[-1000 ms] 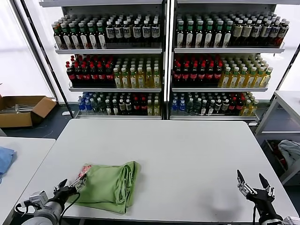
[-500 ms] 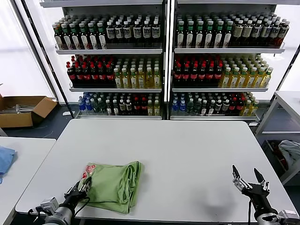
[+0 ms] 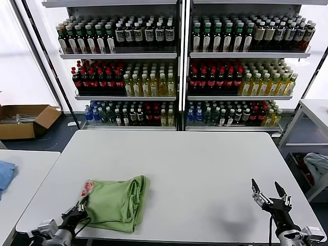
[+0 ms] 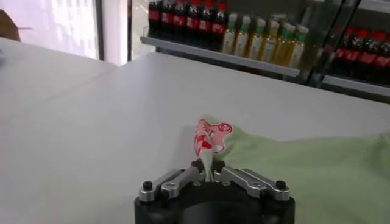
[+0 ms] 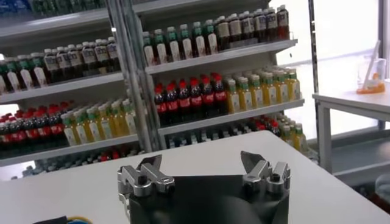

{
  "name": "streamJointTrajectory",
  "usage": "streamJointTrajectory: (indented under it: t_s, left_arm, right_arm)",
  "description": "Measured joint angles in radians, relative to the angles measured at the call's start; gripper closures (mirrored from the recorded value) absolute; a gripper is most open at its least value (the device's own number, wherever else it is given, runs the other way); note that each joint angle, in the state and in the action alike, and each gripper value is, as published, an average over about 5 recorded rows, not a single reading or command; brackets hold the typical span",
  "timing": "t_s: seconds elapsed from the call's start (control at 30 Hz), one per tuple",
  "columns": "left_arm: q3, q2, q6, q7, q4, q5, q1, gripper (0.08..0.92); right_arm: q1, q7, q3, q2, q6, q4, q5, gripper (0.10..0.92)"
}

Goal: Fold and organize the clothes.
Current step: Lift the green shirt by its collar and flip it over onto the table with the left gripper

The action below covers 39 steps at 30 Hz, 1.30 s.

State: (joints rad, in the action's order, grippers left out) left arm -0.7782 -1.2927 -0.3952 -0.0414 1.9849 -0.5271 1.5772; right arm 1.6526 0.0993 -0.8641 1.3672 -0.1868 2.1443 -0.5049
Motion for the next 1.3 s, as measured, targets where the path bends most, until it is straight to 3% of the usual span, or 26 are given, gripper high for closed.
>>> streamJointTrajectory:
  t_s: [0.2, 0.47, 0.67, 0.87, 1.3]
  left_arm:
    - [-0.144, 0.067, 0.005, 0.007, -0.001, -0.036, 0.002, 0.880]
    - [-0.368, 0.225, 0.016, 0.003, -0.048, -0.114, 0.000, 0.880]
    - [-0.422, 0.252, 0.018, -0.016, 0.009, -0.124, 0.010, 0.880]
    - [-0.309, 0.170, 0.043, -0.036, 0.101, -0.028, 0.023, 0.880]
    - [0.214, -0.030, 0.063, -0.119, 0.151, 0.180, -0.020, 0.880]
  right_arm:
    - [-0.013, -0.005, 0.026, -0.006, 0.001, -0.005, 0.005, 0.203]
    - [-0.019, -0.015, 0.046, -0.007, 0.001, -0.002, 0.006, 0.203]
    - [-0.007, -0.015, 0.047, -0.001, 0.009, 0.011, 0.006, 0.203]
    - [0.013, -0.012, 0.039, 0.002, 0.017, 0.022, 0.006, 0.203]
    - [0.036, -0.024, 0.056, -0.008, -0.013, 0.055, 0.018, 0.203]
